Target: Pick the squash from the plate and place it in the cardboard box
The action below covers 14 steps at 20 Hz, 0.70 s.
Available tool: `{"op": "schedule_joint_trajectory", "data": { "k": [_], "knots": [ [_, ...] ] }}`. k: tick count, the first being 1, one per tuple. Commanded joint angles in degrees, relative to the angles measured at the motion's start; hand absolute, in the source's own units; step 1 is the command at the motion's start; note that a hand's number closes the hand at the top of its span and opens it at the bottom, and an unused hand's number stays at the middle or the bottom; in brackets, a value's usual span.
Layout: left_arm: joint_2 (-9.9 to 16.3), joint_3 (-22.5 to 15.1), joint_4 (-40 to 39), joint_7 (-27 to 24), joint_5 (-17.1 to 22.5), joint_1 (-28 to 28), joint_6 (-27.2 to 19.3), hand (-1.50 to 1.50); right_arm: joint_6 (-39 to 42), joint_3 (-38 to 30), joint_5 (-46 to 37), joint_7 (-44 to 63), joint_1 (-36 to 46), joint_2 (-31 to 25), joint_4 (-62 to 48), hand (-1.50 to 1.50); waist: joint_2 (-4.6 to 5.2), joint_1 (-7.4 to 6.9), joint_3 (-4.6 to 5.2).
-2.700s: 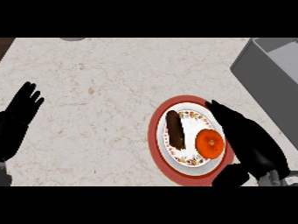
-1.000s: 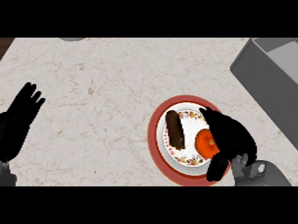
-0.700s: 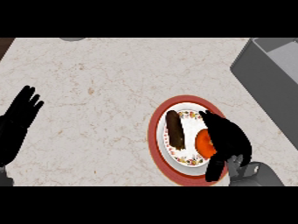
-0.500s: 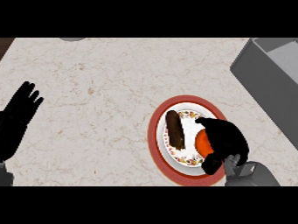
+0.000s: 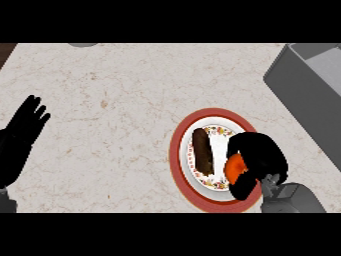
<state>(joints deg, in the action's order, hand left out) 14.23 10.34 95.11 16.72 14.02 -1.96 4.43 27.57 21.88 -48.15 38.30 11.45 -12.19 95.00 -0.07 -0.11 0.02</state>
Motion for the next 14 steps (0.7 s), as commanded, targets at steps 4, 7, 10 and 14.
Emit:
{"op": "schedule_joint_trajectory", "data": {
  "k": [4, 7, 10, 14],
  "knots": [
    [-0.92, 0.13, 0.6, -1.55, 0.11, 1.15, 1.0, 0.0, 0.02, -13.03, 2.44, -8.53, 17.52, -2.98, -20.8, 1.5, 0.48, -1.55, -0.05],
    [-1.63, -1.4, -0.15, 0.34, -0.5, -1.17, 0.32, 0.0, -4.76, -15.27, 0.73, -15.19, 23.75, -5.24, -33.21, 1.5, 0.65, -1.63, -0.08],
    [-0.75, 0.22, 0.41, 0.13, -0.63, -1.56, 0.22, 0.0, -9.3, -15.47, -2.01, -17.05, 27.06, -3.41, -40.67, 1.5, 0.34, -0.9, -0.05],
    [-0.81, 0.81, -2.02, -3.74, -1.36, 0.88, 2.1, 0.0, -10.61, -16.93, -3.88, -16.09, 31.95, -4.8, -41.04, 1.5, 0.25, -0.7, -0.02]
  ]
}}
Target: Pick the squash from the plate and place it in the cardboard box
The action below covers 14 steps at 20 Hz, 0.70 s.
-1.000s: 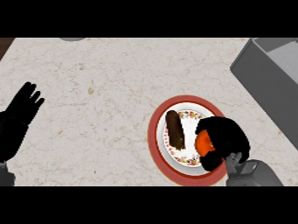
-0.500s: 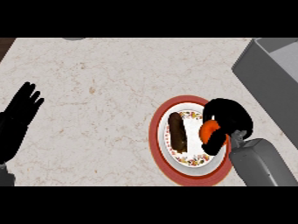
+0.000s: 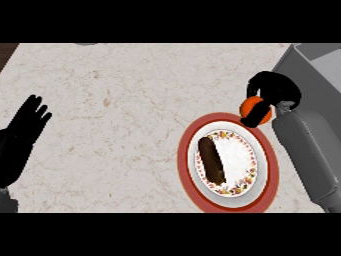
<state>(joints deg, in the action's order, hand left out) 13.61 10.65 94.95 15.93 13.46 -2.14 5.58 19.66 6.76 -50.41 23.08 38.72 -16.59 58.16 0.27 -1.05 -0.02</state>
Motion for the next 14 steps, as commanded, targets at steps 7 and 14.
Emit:
{"op": "schedule_joint_trajectory", "data": {
  "k": [7, 14],
  "knots": [
    [-0.29, 0.95, -1.8, 0.86, -0.97, -2.77, -1.62, 0.0, -0.01, -0.48, -2.43, 1.81, 4.52, -1.56, 12.8, 1.5, -0.47, 1.34, 0.04],
    [-1.41, 0.6, -1.11, -1.33, -1.22, 0.39, -0.91, 0.0, 0.36, -5.38, -4.21, 12.61, 10.02, -3.71, 26.38, 1.5, -0.66, 1.46, 0.06]
  ]
}}
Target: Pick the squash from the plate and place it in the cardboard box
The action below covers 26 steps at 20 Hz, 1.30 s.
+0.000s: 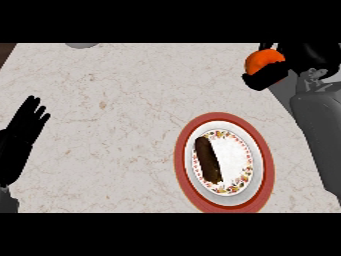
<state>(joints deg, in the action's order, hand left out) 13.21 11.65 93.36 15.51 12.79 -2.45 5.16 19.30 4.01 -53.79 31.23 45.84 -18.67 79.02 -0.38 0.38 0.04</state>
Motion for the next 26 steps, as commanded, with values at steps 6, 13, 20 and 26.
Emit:
{"op": "schedule_joint_trajectory", "data": {
  "k": [6, 13, 20, 26],
  "knots": [
    [-0.42, 0.3, 3.46, 0.26, 1.17, 3.09, 1.23, 0.0, 1.01, -9.11, -1.7, 6.38, 2.6, -7.26, 7.53, 1.5, 0.2, -0.37, -0.04],
    [-0.42, -0.16, 1.6, 0.29, 0.1, 1.65, 1.81, 0.0, -2.33, -13.11, -3.51, 3.25, 7.23, -11.08, -3.78, 1.5, 0.43, -0.84, -0.03],
    [-1.87, -0.95, 0.08, -0.21, -2.13, 0.78, -0.15, 0.0, -7.69, -17.07, -2.28, -8.79, 3.17, -17.54, -11.21, 1.5, 0.46, -0.61, -0.05],
    [-0.85, -0.25, 1.93, 1.88, -0.97, -0.59, 0.65, 0.0, -16.99, -16.22, -4.76, -15.18, 6.15, -15.46, -26.02, 1.5, 0.59, -1.17, -0.05]
  ]
}}
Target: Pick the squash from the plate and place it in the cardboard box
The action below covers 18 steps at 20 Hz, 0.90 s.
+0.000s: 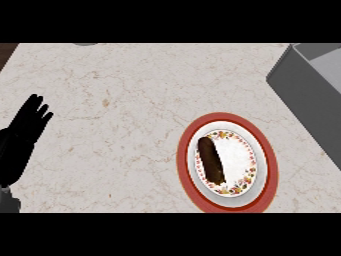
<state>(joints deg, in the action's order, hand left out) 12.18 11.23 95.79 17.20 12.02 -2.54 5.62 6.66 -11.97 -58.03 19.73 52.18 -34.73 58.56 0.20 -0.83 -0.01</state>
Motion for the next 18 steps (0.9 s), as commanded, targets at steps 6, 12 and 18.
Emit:
{"op": "schedule_joint_trajectory", "data": {
  "k": [6, 12, 18],
  "knots": [
    [0.35, 0.84, -1.99, 0.06, 0.26, -2.47, 0.37, 0.0, -8.82, -3.32, 0.77, -10.05, 3.06, -0.9, -18.84, 1.5, 0.17, -0.3, -0.01],
    [-1.6, -0.81, 0.01, -1.49, -0.49, 1.25, 0.72, 0.0, -7.49, -6.33, 2.52, -7.97, -1.69, -0.91, -26.66, 1.5, 0.21, -0.61, -0.05],
    [0.09, 0.99, -1.79, -0.06, -0.22, -2.47, 0.17, 0.0, -8.29, -8.35, 5.86, -18.68, -2.92, -1.22, -33.43, -1.5, 0.27, -0.26, -0.07]
  ]
}}
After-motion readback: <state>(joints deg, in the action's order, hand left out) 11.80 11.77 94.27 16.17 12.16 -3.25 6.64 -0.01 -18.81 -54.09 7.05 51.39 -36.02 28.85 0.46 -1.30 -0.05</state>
